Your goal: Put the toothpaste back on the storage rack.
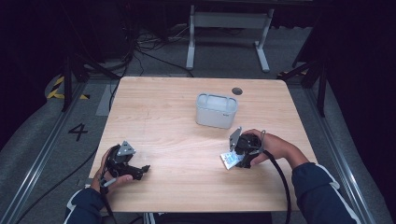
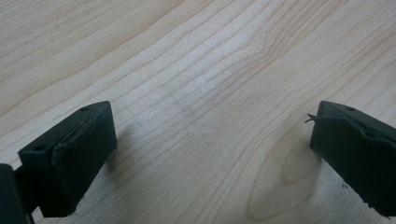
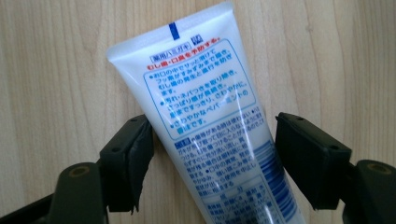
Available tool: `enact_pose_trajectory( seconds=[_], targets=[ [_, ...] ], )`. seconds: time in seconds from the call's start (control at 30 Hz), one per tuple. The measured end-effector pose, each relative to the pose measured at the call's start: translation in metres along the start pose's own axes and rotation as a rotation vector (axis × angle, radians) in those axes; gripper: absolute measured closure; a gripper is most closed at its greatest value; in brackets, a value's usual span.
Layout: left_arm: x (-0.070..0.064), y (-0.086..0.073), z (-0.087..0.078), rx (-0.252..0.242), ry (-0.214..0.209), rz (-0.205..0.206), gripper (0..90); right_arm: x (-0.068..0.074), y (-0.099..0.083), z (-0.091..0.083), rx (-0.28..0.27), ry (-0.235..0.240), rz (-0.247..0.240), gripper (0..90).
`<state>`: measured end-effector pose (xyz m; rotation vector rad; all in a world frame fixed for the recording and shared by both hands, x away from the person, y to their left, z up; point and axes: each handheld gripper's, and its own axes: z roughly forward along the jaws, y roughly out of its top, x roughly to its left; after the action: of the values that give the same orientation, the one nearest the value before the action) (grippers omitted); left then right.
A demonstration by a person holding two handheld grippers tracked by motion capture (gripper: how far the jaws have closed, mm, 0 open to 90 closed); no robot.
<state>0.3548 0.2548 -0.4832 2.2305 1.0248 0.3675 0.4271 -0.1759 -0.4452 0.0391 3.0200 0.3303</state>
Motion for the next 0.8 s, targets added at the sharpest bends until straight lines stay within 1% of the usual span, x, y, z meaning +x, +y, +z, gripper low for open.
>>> enact_pose_trajectory(
  seconds=[0.03,0.13,0.2,0.27,0.3,0.33,0.37,0.4,0.47,0.53,0.6,0.67,0.8],
  targets=[
    [0.0000,0.0000,0.0000,0.000,0.000,0.000,0.9,0.0003,0.0006,0.0002,0.001,0.000,0.005,28.8],
    [-0.0002,-0.0002,0.0005,-0.005,0.002,-0.001,0.9,-0.0006,0.0021,0.0012,-0.025,0.009,0.024,30.1],
    [0.0000,0.0000,0.0000,0.000,-0.001,0.000,1.0,-0.0018,0.0017,0.0016,-0.042,0.013,0.031,31.9],
    [0.0001,0.0000,-0.0001,0.000,-0.002,0.002,1.1,-0.0036,-0.0009,0.0015,-0.072,0.004,0.056,35.6],
    [0.0001,0.0000,-0.0001,0.000,-0.002,0.002,1.1,-0.0047,-0.0022,0.0016,-0.084,0.001,0.059,37.9],
    [0.0001,0.0000,-0.0001,0.000,-0.003,0.001,1.1,-0.0047,-0.0036,0.0011,-0.090,-0.003,0.073,40.3],
    [0.0002,0.0000,-0.0002,0.000,-0.002,0.003,1.2,-0.0057,-0.0045,0.0010,-0.097,-0.008,0.068,42.4],
    [0.0002,0.0000,-0.0001,0.000,-0.004,0.003,1.2,-0.0055,-0.0052,0.0005,-0.098,-0.009,0.079,43.2],
    [0.0002,0.0000,-0.0001,0.000,-0.004,0.004,1.2,-0.0058,-0.0060,0.0008,-0.109,-0.011,0.079,43.3],
    [0.0002,0.0000,-0.0001,0.000,-0.004,0.003,1.2,-0.0048,-0.0053,0.0012,-0.111,-0.021,0.093,42.3],
    [0.0004,0.0001,-0.0001,0.000,-0.004,0.006,1.2,-0.0038,-0.0034,0.0013,-0.100,-0.021,0.104,41.1],
    [0.0004,0.0001,-0.0001,0.000,-0.004,0.006,1.2,-0.0046,-0.0005,0.0022,-0.095,-0.011,0.111,40.2],
    [0.0004,0.0001,-0.0001,0.000,-0.004,0.006,1.2,-0.0079,0.0016,0.0034,-0.091,0.009,0.152,40.4]
  ],
)
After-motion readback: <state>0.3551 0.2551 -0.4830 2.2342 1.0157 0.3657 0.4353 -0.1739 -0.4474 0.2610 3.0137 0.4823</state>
